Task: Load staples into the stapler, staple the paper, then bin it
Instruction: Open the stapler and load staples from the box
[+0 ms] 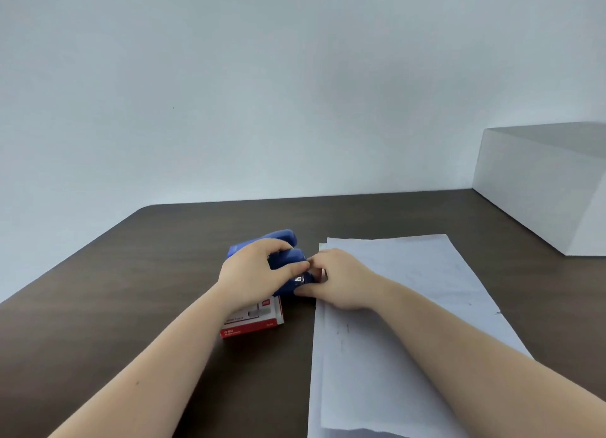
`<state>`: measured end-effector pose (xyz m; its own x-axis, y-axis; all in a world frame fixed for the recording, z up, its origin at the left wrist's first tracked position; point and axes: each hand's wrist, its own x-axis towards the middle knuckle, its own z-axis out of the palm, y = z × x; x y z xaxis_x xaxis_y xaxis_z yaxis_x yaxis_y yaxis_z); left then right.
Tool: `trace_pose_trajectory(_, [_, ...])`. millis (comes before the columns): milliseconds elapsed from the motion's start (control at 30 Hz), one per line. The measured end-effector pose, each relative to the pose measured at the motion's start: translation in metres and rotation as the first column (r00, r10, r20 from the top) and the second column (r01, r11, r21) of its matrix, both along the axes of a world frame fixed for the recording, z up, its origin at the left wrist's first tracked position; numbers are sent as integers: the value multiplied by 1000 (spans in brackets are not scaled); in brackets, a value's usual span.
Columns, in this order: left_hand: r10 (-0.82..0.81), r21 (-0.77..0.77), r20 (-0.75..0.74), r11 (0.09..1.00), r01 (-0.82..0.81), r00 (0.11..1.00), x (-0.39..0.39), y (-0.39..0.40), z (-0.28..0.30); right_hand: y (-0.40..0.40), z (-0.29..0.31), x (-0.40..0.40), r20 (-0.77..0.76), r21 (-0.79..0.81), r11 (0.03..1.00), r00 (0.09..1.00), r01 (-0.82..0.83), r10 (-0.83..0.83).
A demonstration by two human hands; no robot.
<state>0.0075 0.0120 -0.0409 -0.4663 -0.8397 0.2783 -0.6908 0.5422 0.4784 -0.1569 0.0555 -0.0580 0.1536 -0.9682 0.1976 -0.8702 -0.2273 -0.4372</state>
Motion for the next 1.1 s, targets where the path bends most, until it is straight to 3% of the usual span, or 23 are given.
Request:
trace_pose_trajectory(67, [17, 85, -244, 996, 4, 970, 4, 1, 6, 0, 1, -1, -20, -7, 1000, 1000, -12, 11])
trace_pose_trajectory(133, [81, 242, -615, 966, 89, 784, 14, 3, 17, 0, 1, -3, -8, -8, 1000, 1000, -15, 15])
trace_pose_trajectory(200, [156, 313, -793, 933, 175, 589, 23, 3, 20, 0, 0, -3, -3, -11, 1000, 1000, -11, 11])
trace_pose_trajectory(267, [228, 347, -869, 913, 213, 440, 30, 2, 18, 1, -1, -3, -2, -4, 1000, 1000, -1, 1])
trace_pose_trajectory(333, [370, 418, -899, 883, 212, 234, 36, 0, 19, 1, -2, -3, 16, 2, 1000, 1000, 4, -4])
trace_pose_trajectory(400, [522, 515, -853, 842, 162, -5, 47, -2, 19, 1, -2, -4, 28, 11, 1000, 1000, 10, -10])
trace_pose_trajectory(433, [567, 559, -821, 822, 108, -67, 54, -4, 17, 2, -2, -4, 34, 12, 1000, 999, 14, -14])
trace_pose_trajectory(500, [645, 646, -764, 762, -50, -24, 66, -8, 14, 3, -2, -4, 55, 11, 1000, 998, 20, -21])
trace_pose_trajectory(633, [759, 709, -612, 651, -273, 221, 80, -25, 7, 4, -2, -4, 65, 16, 999, 997, 27, -28])
trace_pose_trajectory(700, [729, 553, -506, 685, -475, 462, 80, -31, 1, 4, -2, -5, 61, 16, 999, 998, 30, -31])
trace_pose_trajectory(767, [690, 363, -382, 724, -586, 615, 76, -28, -3, 4, -2, -5, 54, 12, 999, 998, 36, -37])
trace_pose_trajectory(933, [596, 173, -70, 797, -579, 800, 70, -26, -9, 5, -2, -4, 81, -5, 999, 996, 34, -33])
trace_pose_trajectory(1000, [566, 27, 25, 824, -566, 824, 65, -25, -9, 7, -1, -3, 104, -17, 999, 994, 29, -27])
trace_pose_trajectory(1100, [462, -187, -57, 866, -464, 885, 56, -14, -1, 10, 4, -1, 142, -68, 996, 989, 56, -46])
